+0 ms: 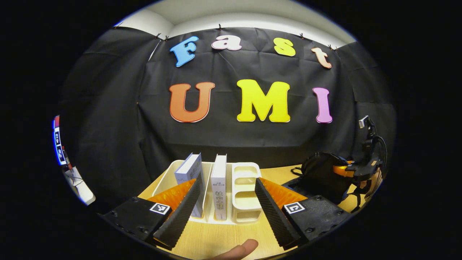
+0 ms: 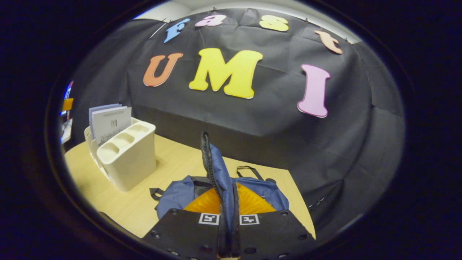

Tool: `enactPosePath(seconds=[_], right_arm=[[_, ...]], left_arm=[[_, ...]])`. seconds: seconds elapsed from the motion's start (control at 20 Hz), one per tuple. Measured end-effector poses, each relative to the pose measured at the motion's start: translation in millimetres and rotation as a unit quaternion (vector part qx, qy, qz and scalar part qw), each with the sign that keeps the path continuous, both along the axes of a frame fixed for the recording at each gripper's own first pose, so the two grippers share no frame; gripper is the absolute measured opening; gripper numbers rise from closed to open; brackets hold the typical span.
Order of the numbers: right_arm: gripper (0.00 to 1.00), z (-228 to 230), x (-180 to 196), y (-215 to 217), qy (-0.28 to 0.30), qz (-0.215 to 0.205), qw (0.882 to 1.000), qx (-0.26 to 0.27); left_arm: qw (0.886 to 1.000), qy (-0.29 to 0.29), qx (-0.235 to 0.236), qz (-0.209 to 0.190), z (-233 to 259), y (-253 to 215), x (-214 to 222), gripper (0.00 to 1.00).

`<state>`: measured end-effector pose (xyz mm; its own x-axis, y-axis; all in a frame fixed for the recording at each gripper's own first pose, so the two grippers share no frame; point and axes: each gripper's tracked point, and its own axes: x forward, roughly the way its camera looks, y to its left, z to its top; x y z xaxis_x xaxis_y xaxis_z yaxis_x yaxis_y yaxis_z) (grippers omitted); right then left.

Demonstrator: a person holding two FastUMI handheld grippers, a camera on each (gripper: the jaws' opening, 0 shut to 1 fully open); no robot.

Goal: Open the schoolbag, grab two books from the bookshelf and put them into the schoolbag.

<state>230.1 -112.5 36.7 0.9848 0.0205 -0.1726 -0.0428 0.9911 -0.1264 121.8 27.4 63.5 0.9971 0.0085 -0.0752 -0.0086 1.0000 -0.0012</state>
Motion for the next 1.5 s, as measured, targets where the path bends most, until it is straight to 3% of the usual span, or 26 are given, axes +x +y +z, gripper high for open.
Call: enactPosePath(seconds=[0.15, 0.45, 0.65, 0.8, 1.1, 1.15, 1.35, 1.45, 1.5], right_arm=[[0.06, 2.5, 3.7, -13.0, 0.009, 0.008, 1.000, 0.023], [0.05, 17.1, 11.3, -18.8, 0.014, 0.040, 0.999, 0.019], [0.05, 18.8, 15.0, -23.9, 0.016, 0.054, 0.998, 0.022], [0.05, 19.7, 14.8, -25.6, 0.012, 0.063, 0.998, 0.024], [0.06, 12.1, 12.6, -30.1, 0.013, 0.071, 0.997, 0.042], [0.06, 11.3, 13.1, -30.7, 0.013, 0.072, 0.996, 0.042], [0.06, 13.5, 13.6, -32.1, 0.007, 0.076, 0.996, 0.037], [0.06, 14.3, 12.9, -32.5, 0.002, 0.078, 0.997, 0.023], [0.06, 14.2, 12.6, -33.7, 0.000, 0.078, 0.997, 0.013]], left_arm=[[1.000, 0.013, 0.005, 0.006, 9.1, 6.4, 29.9, 0.98], [0.997, 0.070, 0.010, 0.014, 14.9, 12.3, 100.7, 0.98], [0.990, 0.134, 0.035, 0.032, -6.3, 21.6, 142.5, 0.98], [0.982, 0.184, 0.028, 0.037, -18.0, 29.8, 163.0, 0.97], [0.944, 0.326, 0.052, 0.014, -66.1, 33.9, 174.2, 0.97], [0.937, 0.344, 0.058, 0.009, -70.2, 35.1, 176.3, 0.92], [0.908, 0.413, 0.075, 0.000, -90.5, 41.3, 176.8, 0.91], [0.899, 0.432, 0.063, -0.015, -97.3, 37.6, 179.0, 0.89], [0.893, 0.446, 0.063, -0.014, -103.5, 41.6, 177.8, 0.83]])
